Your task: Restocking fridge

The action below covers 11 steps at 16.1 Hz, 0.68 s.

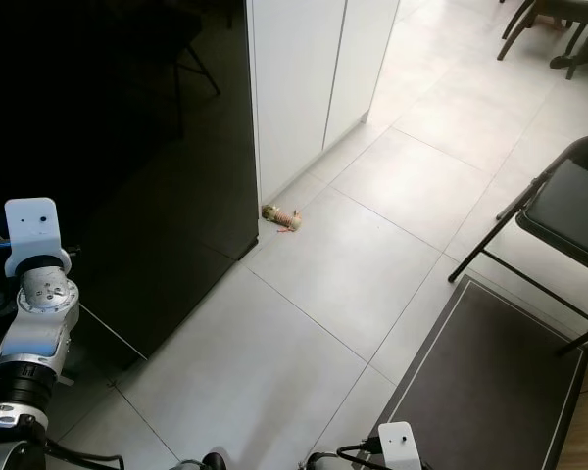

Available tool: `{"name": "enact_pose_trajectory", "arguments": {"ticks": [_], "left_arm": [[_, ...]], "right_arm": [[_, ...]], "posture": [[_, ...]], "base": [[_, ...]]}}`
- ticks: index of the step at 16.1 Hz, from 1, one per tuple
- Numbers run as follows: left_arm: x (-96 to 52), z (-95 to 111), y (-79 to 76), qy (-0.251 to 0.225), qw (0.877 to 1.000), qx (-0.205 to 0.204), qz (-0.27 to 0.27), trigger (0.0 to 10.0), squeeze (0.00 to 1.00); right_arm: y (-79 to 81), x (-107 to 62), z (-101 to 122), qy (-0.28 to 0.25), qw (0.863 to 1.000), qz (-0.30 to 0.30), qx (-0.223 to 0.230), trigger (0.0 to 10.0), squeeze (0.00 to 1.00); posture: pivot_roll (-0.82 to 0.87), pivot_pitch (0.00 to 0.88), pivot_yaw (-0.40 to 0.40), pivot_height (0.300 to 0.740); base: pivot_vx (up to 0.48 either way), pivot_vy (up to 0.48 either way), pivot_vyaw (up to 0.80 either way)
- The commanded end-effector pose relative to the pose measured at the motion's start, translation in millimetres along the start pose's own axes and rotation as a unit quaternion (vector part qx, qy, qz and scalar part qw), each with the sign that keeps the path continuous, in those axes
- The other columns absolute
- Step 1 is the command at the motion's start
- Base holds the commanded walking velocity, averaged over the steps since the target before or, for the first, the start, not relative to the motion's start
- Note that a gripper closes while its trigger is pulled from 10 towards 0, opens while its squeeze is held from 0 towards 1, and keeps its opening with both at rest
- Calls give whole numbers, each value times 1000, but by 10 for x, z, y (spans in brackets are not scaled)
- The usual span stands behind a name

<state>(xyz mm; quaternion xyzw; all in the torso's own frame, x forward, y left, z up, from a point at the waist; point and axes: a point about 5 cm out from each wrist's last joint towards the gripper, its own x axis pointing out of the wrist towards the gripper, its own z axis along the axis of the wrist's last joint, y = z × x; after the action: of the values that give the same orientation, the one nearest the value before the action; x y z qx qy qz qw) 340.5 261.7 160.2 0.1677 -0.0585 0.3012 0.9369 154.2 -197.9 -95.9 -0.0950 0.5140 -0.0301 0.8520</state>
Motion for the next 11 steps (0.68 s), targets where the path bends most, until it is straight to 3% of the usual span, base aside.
{"name": "enact_pose_trajectory", "arguments": {"ticks": [1, 8, 11], "left_arm": [[32, 12, 23, -3, 1000, -4, 5, 10000, 0], [128, 63, 180, -14, 999, -3, 38, 10000, 0], [155, 58, 187, -9, 1000, -24, 17, 10000, 0]], "right_arm": [[139, -14, -81, 15, 1000, 22, 3, 10000, 0], [136, -13, -76, 15, 1000, 23, 0, 10000, 0], [134, -13, -72, 15, 1000, 24, 0, 10000, 0]], "posture": [[-150, 168, -18, 740], [-149, 169, -23, 740], [-148, 170, -26, 740]], "base": [[0, 0, 0], [0, 0, 0], [0, 0, 0]]}}
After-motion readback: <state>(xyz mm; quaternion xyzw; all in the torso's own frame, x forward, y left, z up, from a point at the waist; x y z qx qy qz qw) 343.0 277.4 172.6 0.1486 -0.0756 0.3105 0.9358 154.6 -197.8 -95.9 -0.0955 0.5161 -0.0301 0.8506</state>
